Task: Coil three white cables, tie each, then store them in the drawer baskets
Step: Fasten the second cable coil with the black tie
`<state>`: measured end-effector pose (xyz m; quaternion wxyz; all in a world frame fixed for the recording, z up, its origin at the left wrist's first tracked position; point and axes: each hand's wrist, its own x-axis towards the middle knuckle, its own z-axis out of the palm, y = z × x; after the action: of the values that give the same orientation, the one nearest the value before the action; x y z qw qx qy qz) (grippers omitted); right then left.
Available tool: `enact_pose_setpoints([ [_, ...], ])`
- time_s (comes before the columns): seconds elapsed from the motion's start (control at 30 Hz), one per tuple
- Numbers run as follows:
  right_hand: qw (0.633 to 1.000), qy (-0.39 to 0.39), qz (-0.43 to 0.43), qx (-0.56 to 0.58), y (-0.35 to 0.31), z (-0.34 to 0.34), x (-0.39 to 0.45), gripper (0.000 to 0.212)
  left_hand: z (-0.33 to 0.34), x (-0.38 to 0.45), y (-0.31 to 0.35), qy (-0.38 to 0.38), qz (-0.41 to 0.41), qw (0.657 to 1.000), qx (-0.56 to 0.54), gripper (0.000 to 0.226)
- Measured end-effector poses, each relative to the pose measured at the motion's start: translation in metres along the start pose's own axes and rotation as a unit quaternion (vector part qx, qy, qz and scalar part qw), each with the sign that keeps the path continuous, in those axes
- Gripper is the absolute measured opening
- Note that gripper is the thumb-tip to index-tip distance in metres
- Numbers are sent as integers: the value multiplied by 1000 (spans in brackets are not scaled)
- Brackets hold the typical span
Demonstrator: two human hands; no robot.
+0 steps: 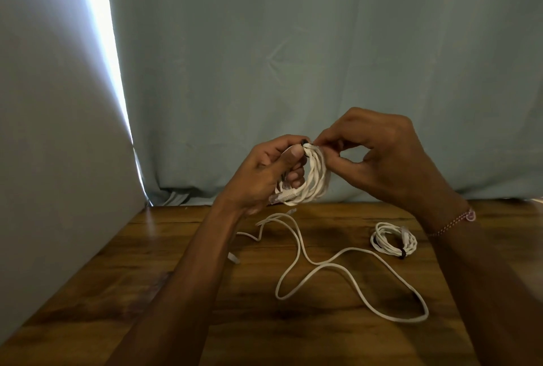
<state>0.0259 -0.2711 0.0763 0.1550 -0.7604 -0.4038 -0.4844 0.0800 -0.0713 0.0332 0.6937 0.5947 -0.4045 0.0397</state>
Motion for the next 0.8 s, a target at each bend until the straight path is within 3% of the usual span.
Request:
enact_pose_setpoints([
  [0.47,997,-52,-6,-52,-5,-1,1,12,-4,-1,8,-20,5,998,67,33],
  [0.8,992,-81,-7,-92,-6,3,1,10,-3,-3,15,-5,7,989,147,23],
])
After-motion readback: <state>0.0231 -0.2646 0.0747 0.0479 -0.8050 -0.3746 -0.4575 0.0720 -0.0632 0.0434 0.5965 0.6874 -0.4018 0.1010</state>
